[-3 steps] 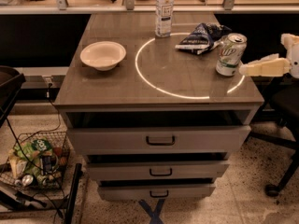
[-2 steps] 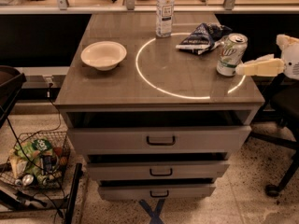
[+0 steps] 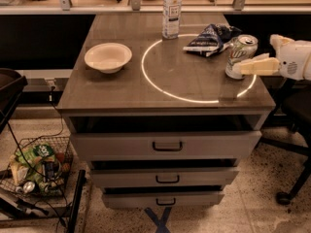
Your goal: Place 7up can into paper bowl
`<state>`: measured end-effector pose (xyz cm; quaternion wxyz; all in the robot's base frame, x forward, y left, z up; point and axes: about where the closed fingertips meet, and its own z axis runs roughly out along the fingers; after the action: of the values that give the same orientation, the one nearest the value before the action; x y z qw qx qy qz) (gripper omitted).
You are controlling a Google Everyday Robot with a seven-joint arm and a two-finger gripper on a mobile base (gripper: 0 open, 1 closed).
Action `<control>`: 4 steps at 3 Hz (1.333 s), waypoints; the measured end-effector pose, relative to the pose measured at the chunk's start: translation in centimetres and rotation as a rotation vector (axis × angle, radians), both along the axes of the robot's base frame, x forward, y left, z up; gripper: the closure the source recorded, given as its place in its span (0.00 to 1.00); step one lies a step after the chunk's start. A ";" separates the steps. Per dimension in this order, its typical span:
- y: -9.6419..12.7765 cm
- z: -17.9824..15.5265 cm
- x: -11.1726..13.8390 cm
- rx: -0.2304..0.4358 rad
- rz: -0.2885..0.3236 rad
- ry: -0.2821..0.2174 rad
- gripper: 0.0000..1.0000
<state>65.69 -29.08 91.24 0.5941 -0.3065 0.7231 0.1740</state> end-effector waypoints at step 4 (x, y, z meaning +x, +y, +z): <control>2.2 -1.1 1.4 0.048 0.067 0.009 0.64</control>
Offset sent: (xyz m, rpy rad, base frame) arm 0.0132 0.0151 -0.0106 0.0547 0.0038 0.0633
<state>67.09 -26.88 90.15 0.5919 -0.3153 0.7106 0.2126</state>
